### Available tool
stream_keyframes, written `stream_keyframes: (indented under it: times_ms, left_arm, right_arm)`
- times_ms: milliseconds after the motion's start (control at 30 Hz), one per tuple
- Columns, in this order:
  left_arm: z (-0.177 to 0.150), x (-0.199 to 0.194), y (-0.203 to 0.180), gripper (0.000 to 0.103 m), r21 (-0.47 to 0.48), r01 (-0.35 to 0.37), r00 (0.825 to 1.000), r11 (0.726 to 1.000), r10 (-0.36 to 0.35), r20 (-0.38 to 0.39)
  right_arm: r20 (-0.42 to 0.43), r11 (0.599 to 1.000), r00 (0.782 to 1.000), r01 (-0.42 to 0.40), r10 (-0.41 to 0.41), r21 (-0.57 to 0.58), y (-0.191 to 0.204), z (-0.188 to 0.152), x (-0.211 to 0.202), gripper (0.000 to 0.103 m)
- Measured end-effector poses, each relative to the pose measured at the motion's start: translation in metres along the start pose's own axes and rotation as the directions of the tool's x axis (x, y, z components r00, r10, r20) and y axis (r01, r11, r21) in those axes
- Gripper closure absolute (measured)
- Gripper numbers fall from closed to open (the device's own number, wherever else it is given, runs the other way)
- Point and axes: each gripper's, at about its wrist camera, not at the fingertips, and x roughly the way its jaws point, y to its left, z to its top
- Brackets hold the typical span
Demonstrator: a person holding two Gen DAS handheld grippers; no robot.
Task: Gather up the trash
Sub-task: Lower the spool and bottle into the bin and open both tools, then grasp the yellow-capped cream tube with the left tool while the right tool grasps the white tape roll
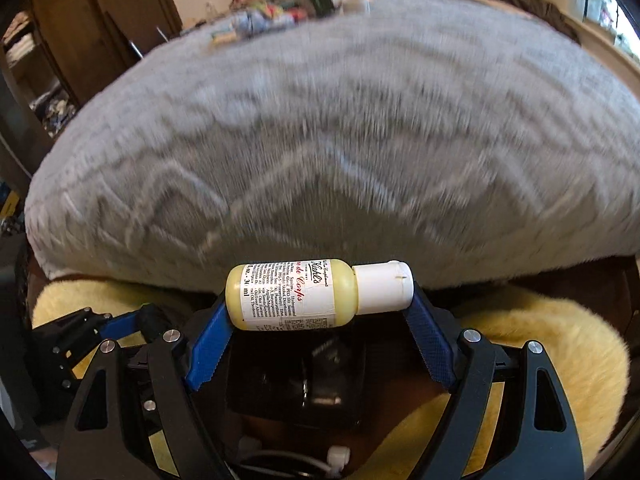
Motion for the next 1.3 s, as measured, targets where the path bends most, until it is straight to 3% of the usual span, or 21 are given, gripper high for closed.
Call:
stream_keyframes:
  times_ms: [267,500,667,867,1000,1167,1300]
  left_arm:
    - [-0.013,0.039,0.003,0.05,-0.009,0.036,0.992,0.999,-0.037,-0.118]
    - [-0.017,0.05,0.002,0.049,-0.021,0.051,0.988,0.998,-0.054,-0.144]
    - [-0.012,0.044,0.011,0.033,-0.035,0.05,0.989,0.998,-0.054,-0.135]
    - [-0.009,0.028,0.014,0.026,-0.036,0.035,0.994,0.999,-0.038,-0.1]
    - [0.001,0.008,0.015,0.025,-0.031,0.032,0.998,0.999,-0.034,-0.046]
    - [0.017,-0.032,0.012,0.024,0.004,0.018,0.998,1.0,-0.019,0.066]
    - [0.041,-0.061,0.019,0.024,0.014,-0.018,0.987,1.0,0.016,0.159]
  right_arm:
    - [-0.132,1.0,0.991,-0.015,0.014,-0.001,0.005,-0.018,0.043,0.021]
    - [-0.16,0.999,0.987,-0.03,0.032,0.01,0.006,-0.022,0.055,0.02]
    - [-0.147,0.999,0.989,-0.033,0.034,0.013,0.001,-0.017,0.052,0.013]
    - [-0.102,1.0,0.995,-0.017,0.019,0.022,-0.005,-0.006,0.033,0.01]
    - [-0.028,1.0,1.0,0.009,-0.008,0.021,-0.008,0.006,0.007,0.008]
    - [0.104,0.999,0.994,0.02,-0.023,0.03,-0.017,0.034,-0.036,0.008]
    - [0.186,0.998,0.981,0.047,-0.052,0.029,-0.022,0.062,-0.058,0.008]
